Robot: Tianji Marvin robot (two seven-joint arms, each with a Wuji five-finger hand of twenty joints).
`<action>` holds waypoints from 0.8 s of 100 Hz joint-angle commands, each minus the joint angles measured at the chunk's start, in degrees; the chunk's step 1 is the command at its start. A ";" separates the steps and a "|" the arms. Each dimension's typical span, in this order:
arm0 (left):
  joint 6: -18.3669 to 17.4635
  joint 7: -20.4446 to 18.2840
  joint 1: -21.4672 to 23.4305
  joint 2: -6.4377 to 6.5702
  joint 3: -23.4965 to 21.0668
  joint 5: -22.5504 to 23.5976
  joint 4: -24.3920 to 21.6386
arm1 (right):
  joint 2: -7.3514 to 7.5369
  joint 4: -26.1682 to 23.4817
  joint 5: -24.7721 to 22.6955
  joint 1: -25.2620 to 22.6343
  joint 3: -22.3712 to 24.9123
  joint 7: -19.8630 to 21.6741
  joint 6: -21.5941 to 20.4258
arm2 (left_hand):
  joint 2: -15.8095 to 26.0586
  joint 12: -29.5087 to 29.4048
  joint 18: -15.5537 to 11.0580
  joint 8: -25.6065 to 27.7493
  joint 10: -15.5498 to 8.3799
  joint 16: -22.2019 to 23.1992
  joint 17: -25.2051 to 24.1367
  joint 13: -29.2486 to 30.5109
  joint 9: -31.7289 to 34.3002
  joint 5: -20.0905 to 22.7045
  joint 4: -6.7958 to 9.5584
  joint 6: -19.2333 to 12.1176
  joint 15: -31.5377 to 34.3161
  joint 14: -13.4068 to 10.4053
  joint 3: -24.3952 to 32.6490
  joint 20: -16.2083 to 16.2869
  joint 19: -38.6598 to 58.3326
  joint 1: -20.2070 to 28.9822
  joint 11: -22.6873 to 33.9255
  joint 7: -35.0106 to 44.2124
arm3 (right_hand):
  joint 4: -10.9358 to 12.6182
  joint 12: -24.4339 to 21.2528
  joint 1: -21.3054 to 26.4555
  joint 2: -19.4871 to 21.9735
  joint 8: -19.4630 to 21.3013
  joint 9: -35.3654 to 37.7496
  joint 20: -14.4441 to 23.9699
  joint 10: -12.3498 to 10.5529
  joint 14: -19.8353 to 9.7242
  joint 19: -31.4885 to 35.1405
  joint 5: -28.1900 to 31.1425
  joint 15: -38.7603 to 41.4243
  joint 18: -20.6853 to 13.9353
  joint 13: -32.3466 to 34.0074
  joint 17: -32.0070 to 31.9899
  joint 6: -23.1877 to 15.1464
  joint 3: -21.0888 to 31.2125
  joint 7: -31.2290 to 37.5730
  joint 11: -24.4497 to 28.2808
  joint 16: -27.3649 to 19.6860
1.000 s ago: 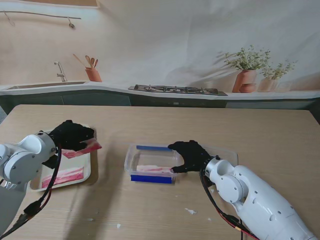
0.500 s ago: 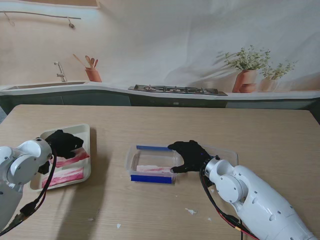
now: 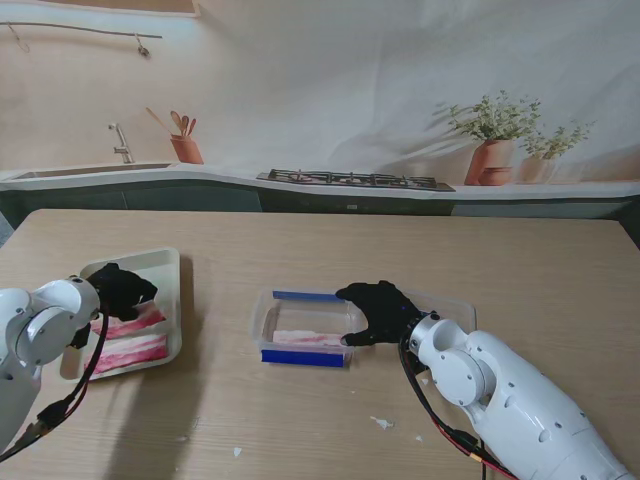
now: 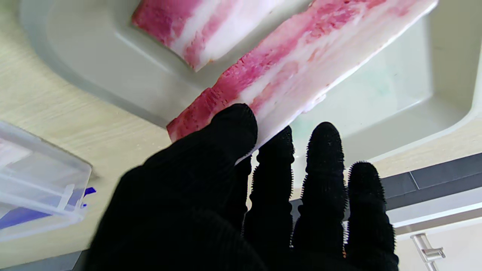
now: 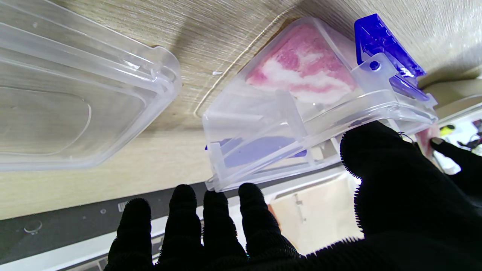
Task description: Separate the bacon slices onto the tray
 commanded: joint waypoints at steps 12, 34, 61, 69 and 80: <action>-1.73 -1.92 -1.52 0.50 1.84 2.95 1.96 | -0.33 0.08 -0.05 -0.32 -0.62 1.19 0.27 | 2.44 1.52 -1.08 1.03 -1.87 1.18 -1.17 -1.47 -0.36 -0.89 1.37 -3.30 -0.34 -0.79 1.05 -0.17 0.01 2.50 2.02 3.77 | -0.21 0.38 0.05 0.29 0.40 0.73 1.16 -2.17 -1.47 -0.16 -0.68 0.03 0.23 -1.55 -0.27 0.25 0.31 0.33 0.87 0.17; -0.51 -2.06 -2.70 0.58 3.76 5.09 3.60 | -0.30 0.10 -0.08 -0.37 -0.57 1.25 0.22 | 2.86 0.51 -1.22 -0.29 -2.58 0.60 -1.28 -1.39 -0.67 -1.58 1.11 -3.62 -0.73 -1.44 0.13 -0.29 0.01 2.28 1.82 4.08 | -0.23 0.39 -0.11 0.21 0.40 0.72 1.17 -2.20 -1.45 -0.16 -0.65 -0.01 0.30 -1.58 -0.27 0.21 0.17 0.33 0.88 0.16; 1.08 3.09 -2.97 0.39 4.82 7.67 5.77 | -0.33 0.10 -0.12 -0.43 -0.48 1.07 0.26 | 3.62 -1.86 -0.56 -5.37 -2.55 -0.95 -1.73 -2.08 -1.85 -3.00 0.45 -1.55 -1.39 -1.46 -1.99 -0.29 0.24 2.72 1.66 4.22 | -0.20 0.40 -0.11 0.20 0.39 0.74 1.18 -2.17 -1.41 -0.16 -0.65 -0.06 0.25 -1.56 -0.28 0.17 0.09 0.30 0.92 0.13; 0.97 4.56 -2.85 0.35 4.81 8.33 6.04 | -0.34 0.18 -0.04 -0.31 -0.61 1.11 0.26 | 3.98 -4.16 -0.61 -11.48 -2.22 -3.02 -2.62 -4.11 -4.14 -3.95 0.17 0.22 -3.59 -1.88 -3.89 -0.44 -0.01 1.12 -1.18 -0.10 | -0.19 0.40 -0.12 0.20 0.39 0.73 1.18 -2.25 -1.42 -0.16 -0.64 -0.05 0.25 -1.56 -0.29 0.19 0.09 0.30 0.91 0.13; 0.68 4.38 -2.93 0.41 4.90 8.70 6.08 | -0.36 0.22 0.01 -0.25 -0.69 1.07 0.27 | 5.40 -11.63 -1.08 -18.09 -2.02 -6.52 -3.99 -7.98 -12.00 -6.05 -0.01 2.45 -6.22 -2.06 -5.79 -0.84 -0.32 -3.30 1.05 -6.16 | -0.18 0.40 -0.11 0.24 0.40 0.73 1.18 -2.17 -1.45 -0.16 -0.62 -0.02 0.26 -1.56 -0.29 0.19 0.07 0.30 0.91 0.15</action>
